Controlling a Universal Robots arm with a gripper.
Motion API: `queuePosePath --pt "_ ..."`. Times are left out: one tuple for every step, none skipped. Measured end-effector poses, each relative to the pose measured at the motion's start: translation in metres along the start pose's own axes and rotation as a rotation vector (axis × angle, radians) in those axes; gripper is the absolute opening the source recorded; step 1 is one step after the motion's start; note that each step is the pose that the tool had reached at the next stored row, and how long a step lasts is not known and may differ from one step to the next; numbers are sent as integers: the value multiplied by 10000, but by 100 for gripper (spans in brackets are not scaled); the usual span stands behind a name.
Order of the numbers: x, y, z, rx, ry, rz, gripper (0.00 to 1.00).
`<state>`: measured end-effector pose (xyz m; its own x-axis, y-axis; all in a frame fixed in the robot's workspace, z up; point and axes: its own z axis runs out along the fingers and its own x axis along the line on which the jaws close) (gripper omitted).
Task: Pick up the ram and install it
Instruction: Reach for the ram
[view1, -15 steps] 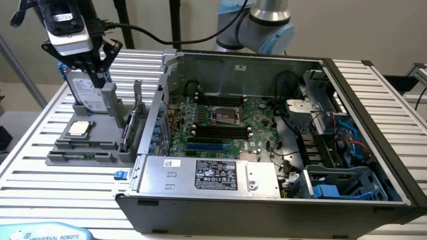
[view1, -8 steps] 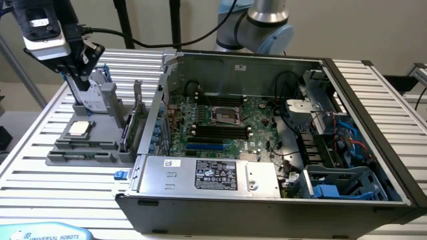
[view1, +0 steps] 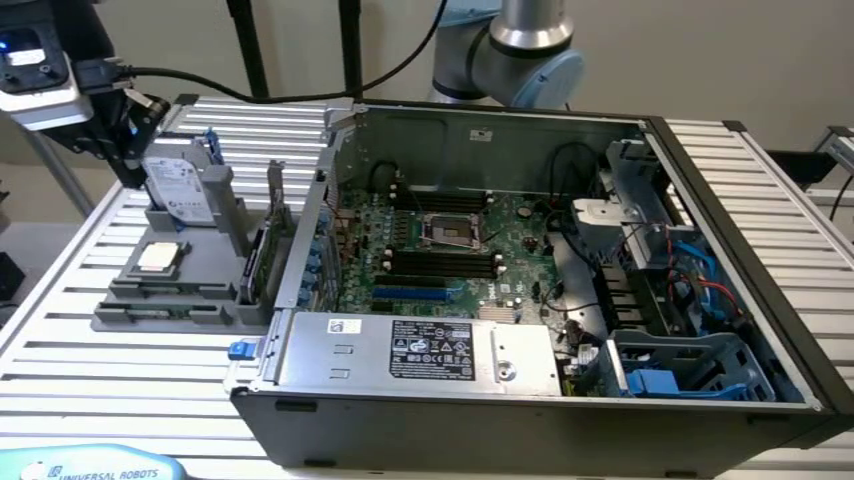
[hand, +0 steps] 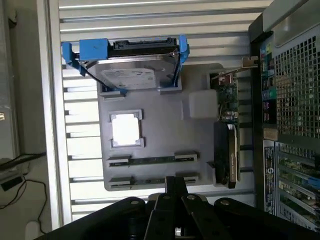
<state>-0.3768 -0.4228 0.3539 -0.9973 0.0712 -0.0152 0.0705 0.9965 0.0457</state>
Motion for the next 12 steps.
queuePosePath --pt "46 -4 10 2 5 -1 11" --pt "91 -8 20 4 11 0 11" --pt "133 -12 28 7 17 -1 11" --pt "175 -16 38 9 25 0 11" --pt "203 -21 43 11 30 0 11" --pt "216 -23 46 10 29 -1 11" --pt "220 -25 47 11 31 -4 11" --pt "220 -27 49 10 30 -7 11" --pt "220 -31 49 11 32 -13 11" --pt "221 -37 49 11 32 -21 11" --pt "220 -44 50 11 32 -30 11" --pt "219 -51 50 11 33 -40 11"
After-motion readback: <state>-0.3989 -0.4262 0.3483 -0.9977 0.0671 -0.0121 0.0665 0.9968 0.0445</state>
